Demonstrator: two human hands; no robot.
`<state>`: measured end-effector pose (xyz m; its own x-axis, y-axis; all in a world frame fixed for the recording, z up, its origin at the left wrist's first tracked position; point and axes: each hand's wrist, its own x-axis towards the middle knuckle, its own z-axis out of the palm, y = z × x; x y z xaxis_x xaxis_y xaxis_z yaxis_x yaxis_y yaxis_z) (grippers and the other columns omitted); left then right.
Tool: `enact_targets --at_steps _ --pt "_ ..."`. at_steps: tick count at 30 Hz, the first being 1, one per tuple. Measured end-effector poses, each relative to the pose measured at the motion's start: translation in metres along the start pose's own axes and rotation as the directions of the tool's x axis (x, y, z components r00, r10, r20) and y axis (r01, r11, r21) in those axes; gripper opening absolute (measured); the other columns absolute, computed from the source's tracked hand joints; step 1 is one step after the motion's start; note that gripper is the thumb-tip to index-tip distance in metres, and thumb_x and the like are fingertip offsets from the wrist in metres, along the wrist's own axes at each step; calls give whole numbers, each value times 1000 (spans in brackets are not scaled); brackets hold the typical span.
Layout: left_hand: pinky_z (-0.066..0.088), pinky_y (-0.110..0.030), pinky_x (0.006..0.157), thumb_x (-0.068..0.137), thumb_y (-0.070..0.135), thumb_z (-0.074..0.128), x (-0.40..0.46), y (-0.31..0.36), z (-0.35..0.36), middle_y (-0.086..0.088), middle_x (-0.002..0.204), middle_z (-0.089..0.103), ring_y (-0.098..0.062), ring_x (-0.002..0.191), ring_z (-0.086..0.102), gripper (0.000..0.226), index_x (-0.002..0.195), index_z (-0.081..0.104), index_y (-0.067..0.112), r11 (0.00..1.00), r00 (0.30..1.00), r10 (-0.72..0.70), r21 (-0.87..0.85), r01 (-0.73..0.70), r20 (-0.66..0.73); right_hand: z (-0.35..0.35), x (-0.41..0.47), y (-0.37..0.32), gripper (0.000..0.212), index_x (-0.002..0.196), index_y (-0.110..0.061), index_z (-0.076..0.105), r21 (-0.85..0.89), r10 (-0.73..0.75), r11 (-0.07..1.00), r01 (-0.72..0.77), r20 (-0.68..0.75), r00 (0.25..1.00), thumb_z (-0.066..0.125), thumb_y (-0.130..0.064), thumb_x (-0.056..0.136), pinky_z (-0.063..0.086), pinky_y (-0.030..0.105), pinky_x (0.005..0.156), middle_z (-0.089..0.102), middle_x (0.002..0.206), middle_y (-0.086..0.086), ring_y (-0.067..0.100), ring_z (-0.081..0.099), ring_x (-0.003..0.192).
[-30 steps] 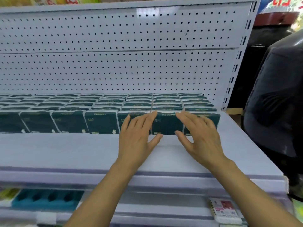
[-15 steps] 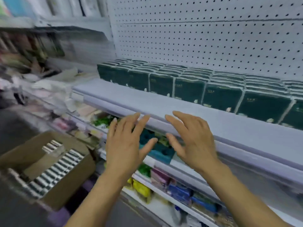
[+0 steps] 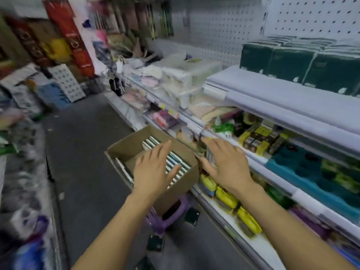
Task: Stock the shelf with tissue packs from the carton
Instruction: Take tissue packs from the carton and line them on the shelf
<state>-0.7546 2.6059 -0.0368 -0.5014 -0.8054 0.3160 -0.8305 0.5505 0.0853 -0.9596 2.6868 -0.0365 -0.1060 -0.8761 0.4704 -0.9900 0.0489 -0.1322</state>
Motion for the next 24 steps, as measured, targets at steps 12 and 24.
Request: enact_targets --at_steps 12,24 --pt "42 -41 100 97 57 43 62 -142 85 1 143 47 -21 132 44 67 154 24 27 943 922 -323 -1 331 214 157 134 -43 32 119 -23 67 138 -121 987 88 259 958 54 -37 93 46 38 81 68 108 2 25 62 103" --pt "39 -40 103 96 53 47 185 -273 235 3 138 49 -21 129 45 63 150 27 29 806 746 -571 57 590 343 376 303 -69 31 122 -24 61 340 -301 927 156 430 851 50 -32 94 49 38 84 58 123 -3 18 58 106"
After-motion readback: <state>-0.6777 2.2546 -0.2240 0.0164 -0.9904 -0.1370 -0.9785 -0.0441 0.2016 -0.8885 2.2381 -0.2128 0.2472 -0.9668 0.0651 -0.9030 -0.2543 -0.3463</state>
